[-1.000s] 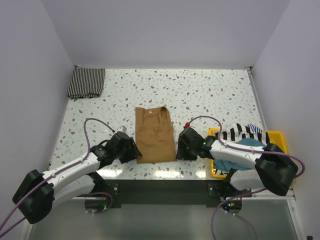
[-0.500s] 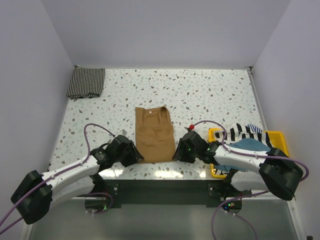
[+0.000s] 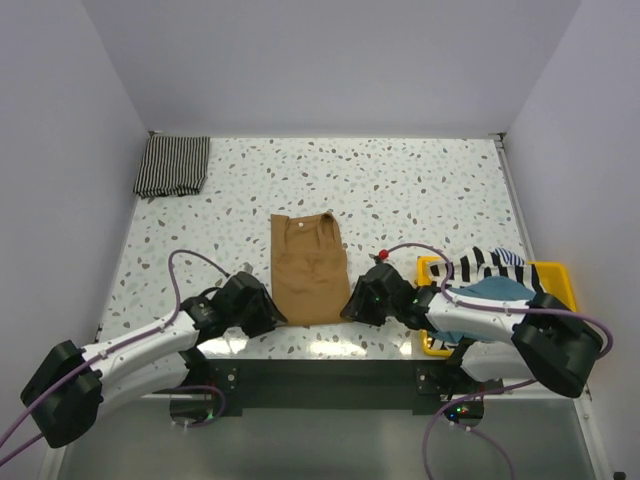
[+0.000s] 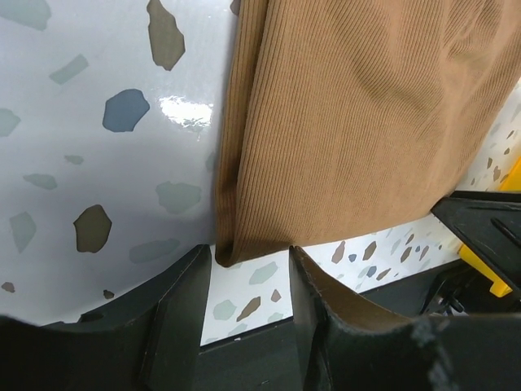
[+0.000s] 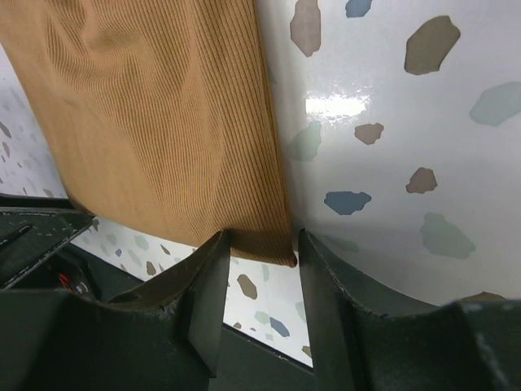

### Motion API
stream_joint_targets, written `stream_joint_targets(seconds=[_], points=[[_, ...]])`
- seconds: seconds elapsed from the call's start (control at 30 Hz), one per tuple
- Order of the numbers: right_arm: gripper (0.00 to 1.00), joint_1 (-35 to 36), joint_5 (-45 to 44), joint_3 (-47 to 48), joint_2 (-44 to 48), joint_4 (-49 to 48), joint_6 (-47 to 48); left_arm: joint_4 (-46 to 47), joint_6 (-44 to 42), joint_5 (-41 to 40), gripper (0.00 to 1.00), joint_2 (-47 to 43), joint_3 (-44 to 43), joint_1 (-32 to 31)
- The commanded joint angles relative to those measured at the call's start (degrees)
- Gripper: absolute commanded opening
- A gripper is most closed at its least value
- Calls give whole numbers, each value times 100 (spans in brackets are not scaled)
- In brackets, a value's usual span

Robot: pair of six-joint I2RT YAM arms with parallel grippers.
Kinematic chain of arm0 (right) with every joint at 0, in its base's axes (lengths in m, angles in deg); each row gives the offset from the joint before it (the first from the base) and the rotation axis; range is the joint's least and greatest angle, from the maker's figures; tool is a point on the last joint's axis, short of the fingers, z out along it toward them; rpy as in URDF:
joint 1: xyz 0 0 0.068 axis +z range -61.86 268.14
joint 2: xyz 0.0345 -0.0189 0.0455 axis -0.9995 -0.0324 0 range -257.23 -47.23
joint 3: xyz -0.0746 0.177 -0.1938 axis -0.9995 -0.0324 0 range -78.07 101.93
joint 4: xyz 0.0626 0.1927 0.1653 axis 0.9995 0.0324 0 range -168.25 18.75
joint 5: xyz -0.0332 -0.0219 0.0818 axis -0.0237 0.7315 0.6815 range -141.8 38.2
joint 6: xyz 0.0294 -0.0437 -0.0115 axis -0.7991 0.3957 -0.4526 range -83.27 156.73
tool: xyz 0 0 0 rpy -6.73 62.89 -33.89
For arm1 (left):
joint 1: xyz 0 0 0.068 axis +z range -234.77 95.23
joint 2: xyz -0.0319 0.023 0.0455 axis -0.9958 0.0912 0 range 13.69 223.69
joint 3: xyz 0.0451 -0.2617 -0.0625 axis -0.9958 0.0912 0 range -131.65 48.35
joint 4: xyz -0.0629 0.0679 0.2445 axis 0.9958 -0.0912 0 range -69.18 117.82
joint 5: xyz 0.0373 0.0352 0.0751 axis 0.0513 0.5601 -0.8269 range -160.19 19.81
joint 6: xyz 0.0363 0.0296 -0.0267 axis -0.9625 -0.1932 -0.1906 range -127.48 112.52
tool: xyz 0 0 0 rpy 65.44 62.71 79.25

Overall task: Fold and stack the tank tops
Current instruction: Fold the tank top

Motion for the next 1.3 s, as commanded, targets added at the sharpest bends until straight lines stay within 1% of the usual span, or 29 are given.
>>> stream_joint_targets(seconds=[0.0,0.13,0.2,0.23,0.27,0.3,0.33,0.37,0.4,0.43,0.47,0.63,0.7,0.73,0.77,0.8,0.83,0.87,0.9,0.93,0.97,1.0,1.07,1.13,1.27], points=[[43,41,-60,-126,-197,-14,-57,-199,67,-163,49,165,66,-31],[40,50,-95,-135,-268,-76,-31,-6,-3,-470,46,165,66,-31],[35,50,-78,-144,-320,-111,-31,90,-56,-602,42,174,49,-39],[32,50,-78,-144,-320,-111,-22,117,-82,-620,38,200,40,-31],[28,50,-78,-135,-312,-102,-5,152,-134,-611,31,209,49,-31],[25,50,-95,-91,-312,-76,48,257,-178,-602,27,253,49,-31],[22,50,-130,-65,-303,20,83,310,-240,-559,17,279,66,-31],[15,50,-148,-12,-312,82,135,337,-275,-550,13,314,66,-31],[13,50,-183,93,-312,152,275,416,-328,-532,10,367,57,-31],[10,59,-201,155,-320,327,355,460,-433,-445,1,393,66,-31],[6,68,-218,216,-312,415,469,478,-469,-409,0,411,66,-31],[2,278,-315,305,-128,749,619,399,-513,-225,0,157,206,-171],[2,585,-429,374,-40,925,646,111,-469,-233,0,-36,216,-294],[1,873,-577,445,74,1152,628,-152,-408,-311,0,-185,163,-468],[1,1033,-666,445,136,1259,628,-155,-364,-347,0,-186,128,-592],[1,1191,-771,541,197,1373,576,-442,-303,-391,0,-343,23,-872],[1,1497,-920,594,250,1635,541,-593,-163,-504,0,-414,-47,-1040],[1,1639,-1044,734,364,1803,471,-760,-66,-593,0,-476,-152,-1233],[1,1771,-1149,822,426,2162,435,-1162,48,-698,0,-590,-397,-1653],[1,1973,-1246,910,514,2339,409,-1374,302,-943,0,-634,-539,-1866],[1,2036,-1430,1076,671,2498,348,-1751,409,-1058,0,-678,-671,-2059],[1,2062,-1492,1156,760,2639,347,-1929,532,-1172,0,-731,-933,-2322],[2,2089,-1615,1393,909,2947,364,-2228,621,-1340,0,-775,-1189,-2404],[2,2089,-1686,1569,1050,3184,391,-2299,595,-1524,0,-819,-1532,-2413],[3,2080,-1739,2201,902,3536,549,-2457,524,-1955,0,-697,-2130,-2404]])
